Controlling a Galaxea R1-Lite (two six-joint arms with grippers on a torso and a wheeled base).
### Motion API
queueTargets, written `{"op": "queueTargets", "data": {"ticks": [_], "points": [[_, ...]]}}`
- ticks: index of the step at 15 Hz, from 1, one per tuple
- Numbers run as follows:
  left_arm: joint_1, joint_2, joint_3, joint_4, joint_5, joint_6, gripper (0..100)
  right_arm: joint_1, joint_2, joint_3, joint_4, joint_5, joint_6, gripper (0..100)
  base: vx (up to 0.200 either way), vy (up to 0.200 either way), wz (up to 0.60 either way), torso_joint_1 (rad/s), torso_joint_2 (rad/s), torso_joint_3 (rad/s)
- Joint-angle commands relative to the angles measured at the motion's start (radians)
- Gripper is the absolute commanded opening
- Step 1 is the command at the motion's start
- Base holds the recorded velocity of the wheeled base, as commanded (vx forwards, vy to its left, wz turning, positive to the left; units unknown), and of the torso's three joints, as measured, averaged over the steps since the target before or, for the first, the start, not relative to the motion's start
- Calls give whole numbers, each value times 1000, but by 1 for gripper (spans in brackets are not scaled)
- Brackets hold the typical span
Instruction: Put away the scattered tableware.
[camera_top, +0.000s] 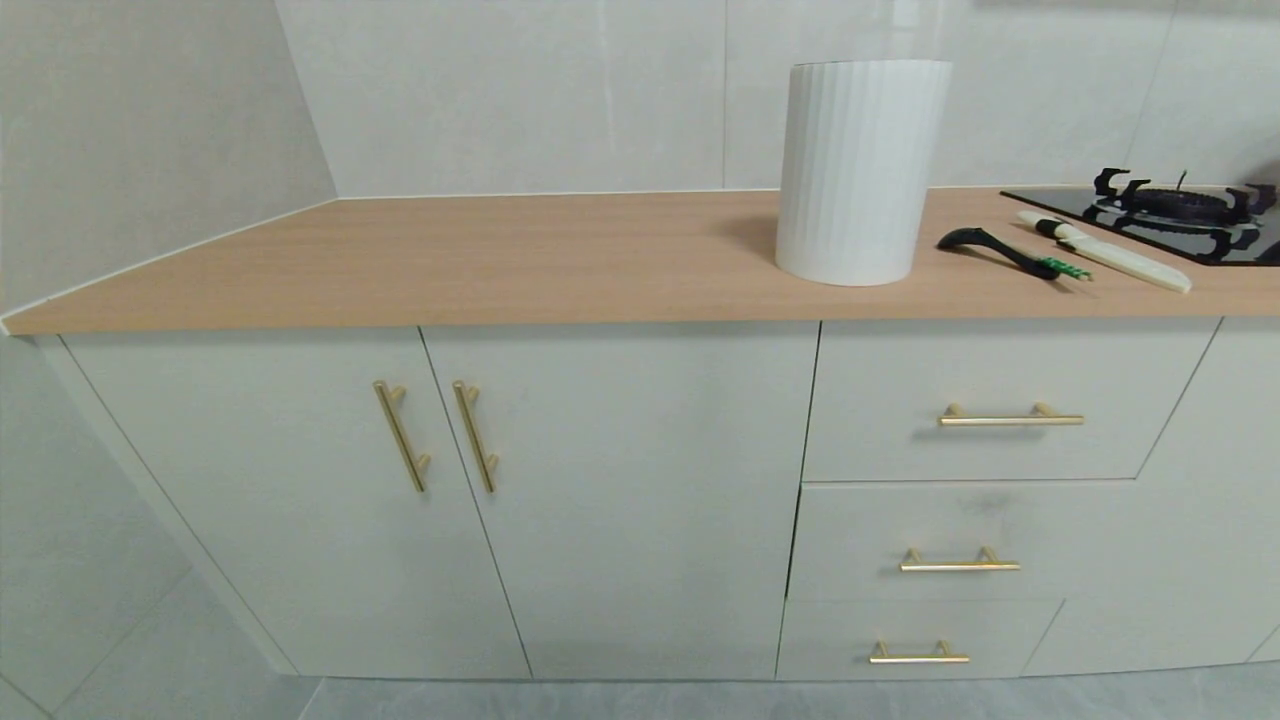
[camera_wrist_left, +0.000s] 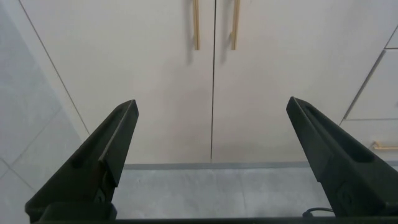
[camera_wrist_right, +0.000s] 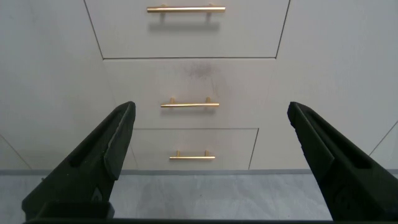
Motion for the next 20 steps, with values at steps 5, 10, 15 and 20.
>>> {"op": "queueTargets", "data": {"ticks": [5, 10, 15, 20], "points": [[0, 2, 0, -1, 0, 0, 100, 0, 2, 0, 0, 0, 0, 100, 0, 0, 0, 0, 0, 0], [0, 0, 0, -1, 0, 0, 100, 0, 2, 0, 0, 0, 0, 100, -80, 0, 0, 2, 2, -1], [0, 2, 0, 1, 0, 0, 100, 0, 0, 0, 0, 0, 0, 100, 0, 0, 0, 0, 0, 0], [0, 0, 0, -1, 0, 0, 100, 0, 0, 0, -2, 0, -2, 100, 0, 0, 0, 0, 0, 0]]}}
